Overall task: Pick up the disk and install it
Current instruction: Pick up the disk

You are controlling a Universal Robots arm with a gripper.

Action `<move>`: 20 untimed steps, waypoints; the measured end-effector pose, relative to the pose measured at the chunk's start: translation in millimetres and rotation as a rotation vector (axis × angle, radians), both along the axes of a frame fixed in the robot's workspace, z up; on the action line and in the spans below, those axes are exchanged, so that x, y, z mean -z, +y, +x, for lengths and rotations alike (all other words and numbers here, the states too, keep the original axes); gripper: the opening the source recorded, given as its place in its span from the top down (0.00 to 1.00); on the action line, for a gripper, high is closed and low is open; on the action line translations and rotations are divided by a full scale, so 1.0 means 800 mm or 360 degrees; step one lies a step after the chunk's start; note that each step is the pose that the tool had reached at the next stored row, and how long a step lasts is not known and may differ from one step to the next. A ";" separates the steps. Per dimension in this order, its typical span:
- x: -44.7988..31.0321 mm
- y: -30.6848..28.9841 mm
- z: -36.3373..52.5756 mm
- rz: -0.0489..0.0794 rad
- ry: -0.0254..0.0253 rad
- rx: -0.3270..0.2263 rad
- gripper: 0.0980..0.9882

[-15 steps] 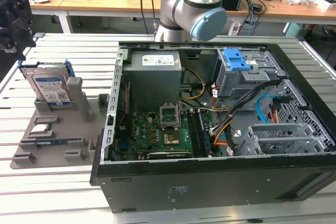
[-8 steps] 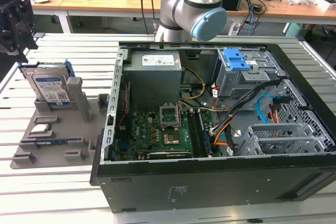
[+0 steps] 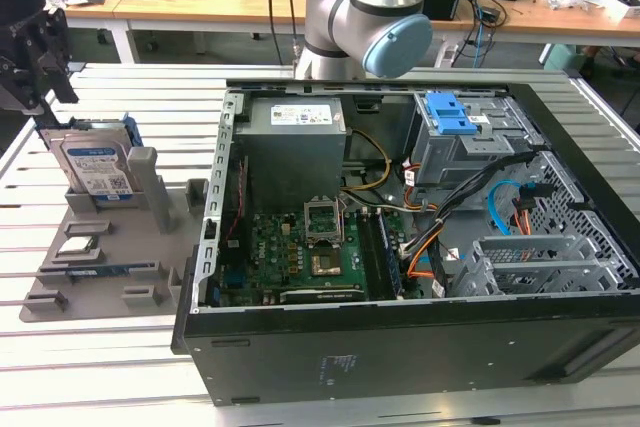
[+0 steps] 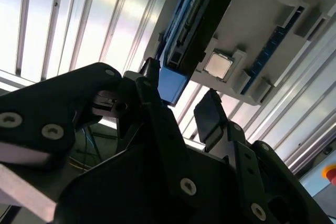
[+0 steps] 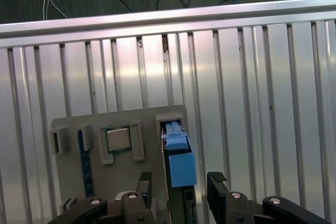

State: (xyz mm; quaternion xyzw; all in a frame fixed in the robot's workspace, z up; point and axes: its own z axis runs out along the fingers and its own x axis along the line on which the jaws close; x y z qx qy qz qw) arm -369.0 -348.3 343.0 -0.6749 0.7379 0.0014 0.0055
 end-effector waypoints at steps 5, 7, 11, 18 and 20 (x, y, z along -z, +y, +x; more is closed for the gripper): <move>0.0125 0.0066 0.000 -0.0005 0.00000 -0.0035 0.50; 0.0202 0.0065 0.000 -0.0006 0.00003 -0.0039 0.50; 0.0288 0.0063 0.007 -0.0006 0.00375 -0.0043 0.50; 0.0405 0.0065 0.011 -0.0007 0.00410 -0.0142 0.50; 0.0457 0.0066 0.012 -0.0007 0.00412 -0.0142 0.50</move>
